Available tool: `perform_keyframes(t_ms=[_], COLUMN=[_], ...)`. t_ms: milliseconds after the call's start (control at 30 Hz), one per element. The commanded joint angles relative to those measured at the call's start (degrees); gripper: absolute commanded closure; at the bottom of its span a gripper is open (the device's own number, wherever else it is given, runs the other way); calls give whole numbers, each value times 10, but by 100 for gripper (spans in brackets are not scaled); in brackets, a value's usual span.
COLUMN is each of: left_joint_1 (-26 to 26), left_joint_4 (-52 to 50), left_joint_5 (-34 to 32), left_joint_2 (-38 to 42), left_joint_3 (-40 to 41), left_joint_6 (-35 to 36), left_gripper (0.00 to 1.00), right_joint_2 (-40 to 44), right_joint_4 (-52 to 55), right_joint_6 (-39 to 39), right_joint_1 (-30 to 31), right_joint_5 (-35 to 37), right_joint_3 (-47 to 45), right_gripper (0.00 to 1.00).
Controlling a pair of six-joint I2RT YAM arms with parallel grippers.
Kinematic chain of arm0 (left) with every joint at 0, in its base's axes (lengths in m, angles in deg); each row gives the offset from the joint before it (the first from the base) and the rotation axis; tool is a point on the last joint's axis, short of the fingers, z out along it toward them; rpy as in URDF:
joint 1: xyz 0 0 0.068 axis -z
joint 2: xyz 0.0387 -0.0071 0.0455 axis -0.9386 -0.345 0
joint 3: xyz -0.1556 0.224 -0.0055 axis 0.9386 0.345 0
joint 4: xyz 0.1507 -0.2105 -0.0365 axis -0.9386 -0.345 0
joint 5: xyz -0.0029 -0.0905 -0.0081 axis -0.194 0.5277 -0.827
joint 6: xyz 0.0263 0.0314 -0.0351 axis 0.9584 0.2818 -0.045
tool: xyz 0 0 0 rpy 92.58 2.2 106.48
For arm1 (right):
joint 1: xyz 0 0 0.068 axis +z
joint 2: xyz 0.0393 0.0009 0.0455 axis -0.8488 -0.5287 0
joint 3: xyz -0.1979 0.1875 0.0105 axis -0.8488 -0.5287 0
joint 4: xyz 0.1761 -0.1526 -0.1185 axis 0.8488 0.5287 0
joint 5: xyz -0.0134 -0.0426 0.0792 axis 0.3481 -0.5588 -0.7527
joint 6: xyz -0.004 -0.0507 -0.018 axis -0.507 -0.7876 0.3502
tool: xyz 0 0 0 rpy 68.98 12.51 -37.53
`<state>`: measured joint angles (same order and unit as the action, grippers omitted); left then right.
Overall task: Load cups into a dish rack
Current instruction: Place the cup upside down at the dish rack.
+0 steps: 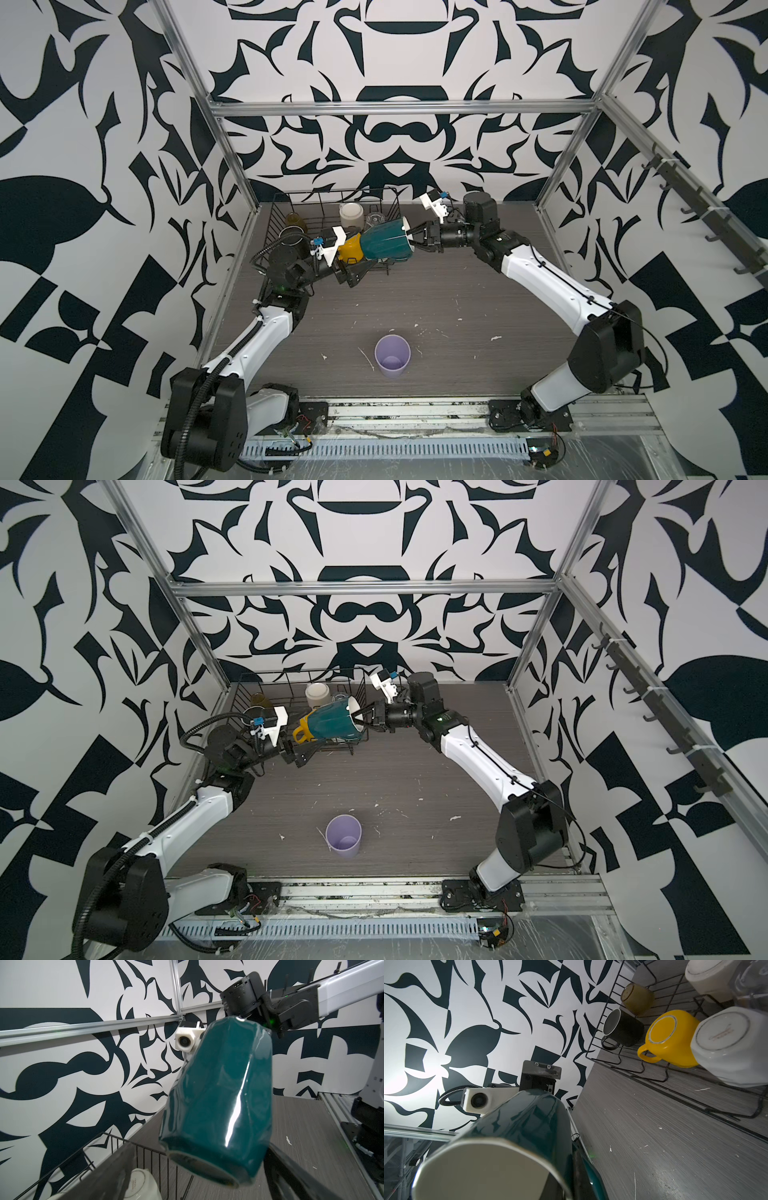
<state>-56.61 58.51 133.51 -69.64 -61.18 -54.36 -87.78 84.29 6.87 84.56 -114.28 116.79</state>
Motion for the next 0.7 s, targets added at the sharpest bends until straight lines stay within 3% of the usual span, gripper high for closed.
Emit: perform_keyframes(t_ms=[0, 667], left_joint_1=[0, 2], left_joint_4=[67, 263], left_joint_5=[28, 95], left_joint_2=[-10, -92], left_joint_3=[-6, -29], left_joint_6=[-36, -215], left_gripper=[1, 1], right_joint_2=[14, -30], right_joint_4=[-81, -210], right_joint_6=[17, 104], right_joint_1=[13, 54], right_joint_5=[-62, -96], right_joint_3=[36, 19], right_gripper=[100, 100])
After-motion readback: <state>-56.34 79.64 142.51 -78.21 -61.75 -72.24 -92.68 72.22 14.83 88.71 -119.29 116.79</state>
